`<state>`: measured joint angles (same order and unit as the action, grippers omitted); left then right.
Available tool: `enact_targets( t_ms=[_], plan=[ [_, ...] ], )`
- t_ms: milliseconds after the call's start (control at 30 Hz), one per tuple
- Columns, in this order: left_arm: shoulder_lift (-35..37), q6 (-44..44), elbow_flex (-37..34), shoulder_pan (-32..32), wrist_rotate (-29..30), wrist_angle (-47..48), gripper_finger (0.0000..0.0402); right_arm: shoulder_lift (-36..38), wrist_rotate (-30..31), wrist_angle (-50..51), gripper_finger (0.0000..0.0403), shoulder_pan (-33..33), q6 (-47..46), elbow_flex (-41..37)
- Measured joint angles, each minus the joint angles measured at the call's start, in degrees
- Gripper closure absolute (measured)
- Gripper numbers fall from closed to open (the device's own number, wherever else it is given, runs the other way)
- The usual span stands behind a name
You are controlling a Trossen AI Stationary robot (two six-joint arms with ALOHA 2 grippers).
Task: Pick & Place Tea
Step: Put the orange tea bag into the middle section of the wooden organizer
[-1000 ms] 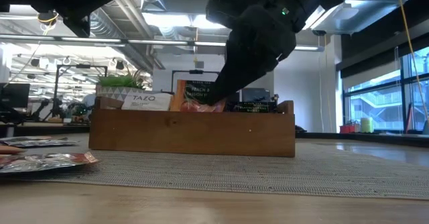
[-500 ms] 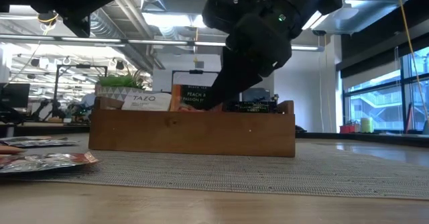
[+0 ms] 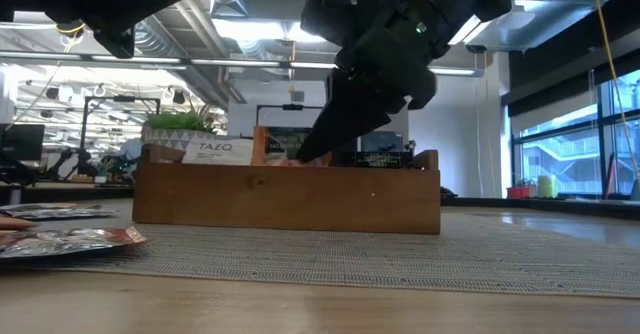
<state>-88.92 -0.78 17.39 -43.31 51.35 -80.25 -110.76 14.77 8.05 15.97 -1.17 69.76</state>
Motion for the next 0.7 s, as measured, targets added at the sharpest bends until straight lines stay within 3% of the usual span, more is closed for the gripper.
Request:
enact_targets(
  t_ms=[300, 700],
  plan=[
    [0.0, 0.02, 0.0, 0.0, 0.0, 0.27, 0.0296, 2.42, 10.73, -0.22, 0.0298, 0.79, 0.17, -0.04],
    [0.0, 0.66, 0.0, 0.0, 0.0, 0.81, 0.0293, 2.47, 11.27, -6.17, 0.0298, -0.13, 2.74, 0.0]
  ],
)
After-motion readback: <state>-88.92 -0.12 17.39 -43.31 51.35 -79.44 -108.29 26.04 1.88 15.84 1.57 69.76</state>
